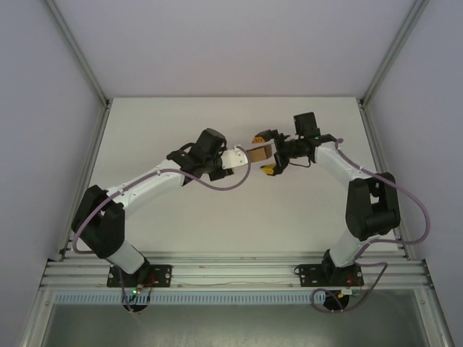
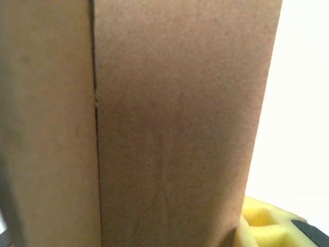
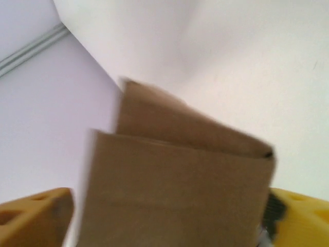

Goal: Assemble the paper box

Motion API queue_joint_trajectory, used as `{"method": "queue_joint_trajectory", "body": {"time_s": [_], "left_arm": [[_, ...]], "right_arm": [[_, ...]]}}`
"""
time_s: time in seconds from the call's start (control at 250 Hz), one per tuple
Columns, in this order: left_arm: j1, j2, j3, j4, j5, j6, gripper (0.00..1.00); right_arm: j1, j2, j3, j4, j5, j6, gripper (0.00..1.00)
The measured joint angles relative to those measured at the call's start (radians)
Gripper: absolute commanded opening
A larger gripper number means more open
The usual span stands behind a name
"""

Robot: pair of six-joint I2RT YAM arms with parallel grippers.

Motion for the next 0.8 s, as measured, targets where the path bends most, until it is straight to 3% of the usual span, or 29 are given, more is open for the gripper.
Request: {"method": "queue_joint_trajectory", "body": {"time_s": [0.216,0.34,0.412,0.592,0.799], "left_arm": [[0.0,0.0,0.001,-0.122,0.042,0.035,0.35],[0.003,0.017,0.021,-0.204,0.083,0.047,0.35],[0.006,0.056,0.057,-0.245,0.106,0.048,0.36],[0.016,0.19,0.169,-0.354,0.13,0.048,0.37],[0.021,0.266,0.256,-0.458,0.137,0.051,0.38]], "right_arm": [[-0.056,-0.216,-0.032,-0.01,0.468,-0.412,1.0],[-0.068,-0.41,-0.185,0.14,0.594,-0.643,1.0],[-0.073,-0.465,-0.249,0.185,0.57,-0.803,0.92],[-0.056,-0.448,-0.246,0.094,0.358,-1.246,0.88],[-0.009,-0.326,-0.139,-0.092,0.254,-1.54,0.74]]}}
